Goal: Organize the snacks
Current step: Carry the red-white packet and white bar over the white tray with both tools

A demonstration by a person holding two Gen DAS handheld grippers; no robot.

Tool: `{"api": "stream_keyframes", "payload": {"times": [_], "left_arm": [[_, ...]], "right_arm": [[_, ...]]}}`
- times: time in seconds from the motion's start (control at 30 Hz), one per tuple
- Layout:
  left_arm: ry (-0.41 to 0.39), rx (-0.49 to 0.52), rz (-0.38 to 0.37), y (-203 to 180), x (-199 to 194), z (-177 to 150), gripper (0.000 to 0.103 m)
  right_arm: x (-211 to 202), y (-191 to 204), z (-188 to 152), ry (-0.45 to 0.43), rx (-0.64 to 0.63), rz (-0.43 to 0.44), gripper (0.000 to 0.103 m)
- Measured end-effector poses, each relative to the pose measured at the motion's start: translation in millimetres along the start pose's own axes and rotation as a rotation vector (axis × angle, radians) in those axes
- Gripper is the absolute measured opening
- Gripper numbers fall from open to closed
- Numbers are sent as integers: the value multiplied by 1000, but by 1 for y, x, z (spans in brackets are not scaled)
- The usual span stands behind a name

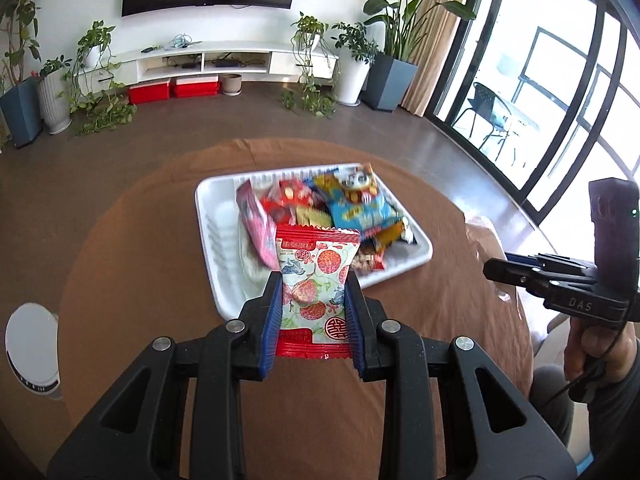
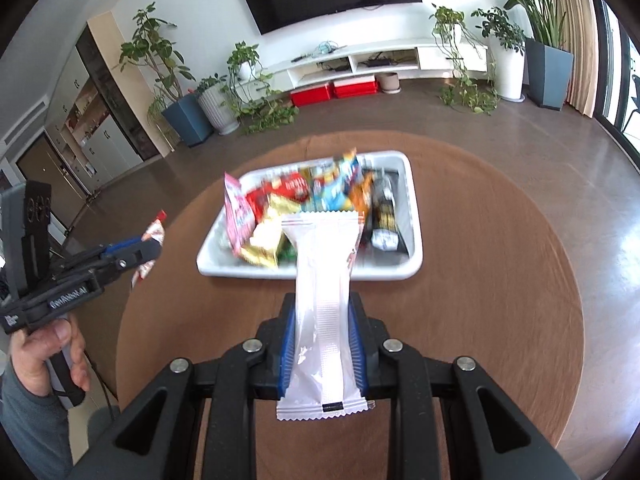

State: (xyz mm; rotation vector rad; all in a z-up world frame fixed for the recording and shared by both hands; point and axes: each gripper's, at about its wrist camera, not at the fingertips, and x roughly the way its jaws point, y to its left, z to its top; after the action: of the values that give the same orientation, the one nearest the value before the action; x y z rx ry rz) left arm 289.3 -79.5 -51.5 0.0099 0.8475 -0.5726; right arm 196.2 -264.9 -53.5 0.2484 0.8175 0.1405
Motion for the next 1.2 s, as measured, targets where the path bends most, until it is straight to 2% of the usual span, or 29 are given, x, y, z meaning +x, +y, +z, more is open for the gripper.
{"api": "stream_keyframes", "payload": {"times": [0.27, 0.47, 0.8, 1.07, 1.2], "left_arm": [[15, 3, 20, 4, 46, 58, 27], [59, 22, 60, 9, 96, 74, 27], [115, 13, 103, 34, 156, 66, 27], [106, 14, 123, 39, 174, 64, 29], [94, 14, 129, 35, 165, 60, 31]], "right_arm": [[25, 12, 68, -22, -5, 34, 26], [81, 22, 96, 57, 17, 65, 26], [147, 27, 99, 140, 4, 7, 26], [163, 25, 97, 156, 5, -5, 26], [163, 27, 96, 153, 2, -5, 27]]}}
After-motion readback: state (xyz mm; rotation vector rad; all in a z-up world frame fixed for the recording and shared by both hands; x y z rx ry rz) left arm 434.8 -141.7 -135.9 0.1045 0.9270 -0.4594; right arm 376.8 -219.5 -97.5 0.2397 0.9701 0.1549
